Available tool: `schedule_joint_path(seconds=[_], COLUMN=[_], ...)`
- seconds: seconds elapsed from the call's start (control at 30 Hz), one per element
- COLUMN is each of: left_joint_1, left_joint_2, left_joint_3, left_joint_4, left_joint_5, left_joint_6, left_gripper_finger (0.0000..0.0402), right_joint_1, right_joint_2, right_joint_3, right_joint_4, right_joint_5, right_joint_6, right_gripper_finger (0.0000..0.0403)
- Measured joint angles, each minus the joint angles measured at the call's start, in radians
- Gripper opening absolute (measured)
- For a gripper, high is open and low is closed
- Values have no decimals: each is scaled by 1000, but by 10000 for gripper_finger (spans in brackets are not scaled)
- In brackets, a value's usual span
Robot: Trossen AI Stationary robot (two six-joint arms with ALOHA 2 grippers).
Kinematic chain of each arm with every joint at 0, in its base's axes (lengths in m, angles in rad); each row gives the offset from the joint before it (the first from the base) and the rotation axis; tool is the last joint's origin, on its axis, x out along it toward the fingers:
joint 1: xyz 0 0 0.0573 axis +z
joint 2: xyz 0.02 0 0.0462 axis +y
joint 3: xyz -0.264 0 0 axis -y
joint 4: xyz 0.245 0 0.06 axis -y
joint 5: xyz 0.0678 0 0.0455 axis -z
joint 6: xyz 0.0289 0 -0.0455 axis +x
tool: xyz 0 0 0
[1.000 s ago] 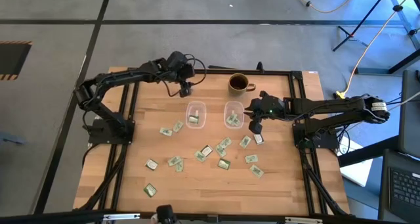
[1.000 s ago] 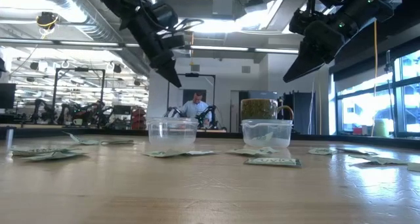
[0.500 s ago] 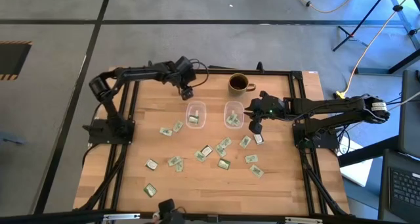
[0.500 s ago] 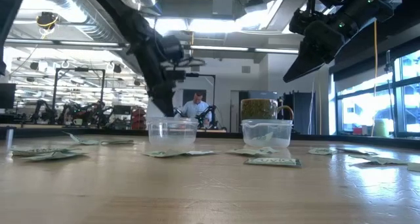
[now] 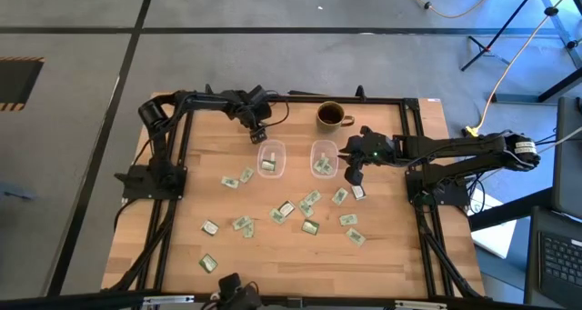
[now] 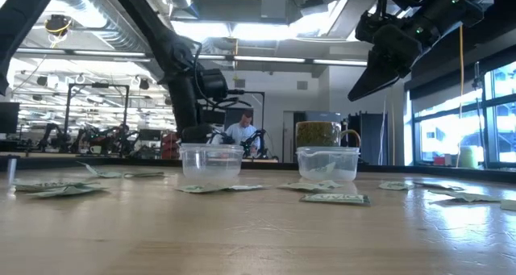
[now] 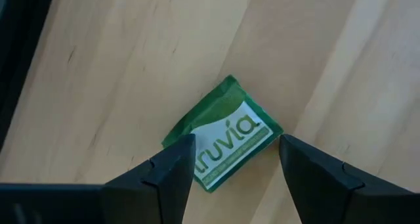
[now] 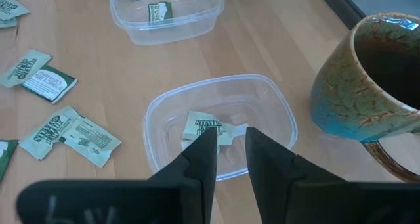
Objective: Pick and place items into bin
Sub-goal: Put the truvia packet into the left transparent bin
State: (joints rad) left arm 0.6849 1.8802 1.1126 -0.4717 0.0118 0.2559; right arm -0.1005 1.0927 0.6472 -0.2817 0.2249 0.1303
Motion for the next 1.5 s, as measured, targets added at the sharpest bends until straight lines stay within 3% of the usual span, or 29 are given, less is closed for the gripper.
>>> schedule_joint_path(seconds=[0.27, 1.1, 1.5], left_joint_1=[4, 4, -3], left_joint_2=[7, 3, -189], left_joint_3=[2, -1, -3], left_joint_4=[0, 0, -44], left_joint_5=[2, -28, -44], left_joint_6=[1, 47, 58], left_gripper_finger=[191, 59, 32], right_joint_1=[0, 0, 0], right_joint_2=[0, 0, 0], right_joint_3=[0, 0, 0], right_joint_4=[0, 0, -2], right_joint_5=[0, 0, 0], right_joint_6=[-1, -7, -7], right_gripper_finger=[85, 85, 85])
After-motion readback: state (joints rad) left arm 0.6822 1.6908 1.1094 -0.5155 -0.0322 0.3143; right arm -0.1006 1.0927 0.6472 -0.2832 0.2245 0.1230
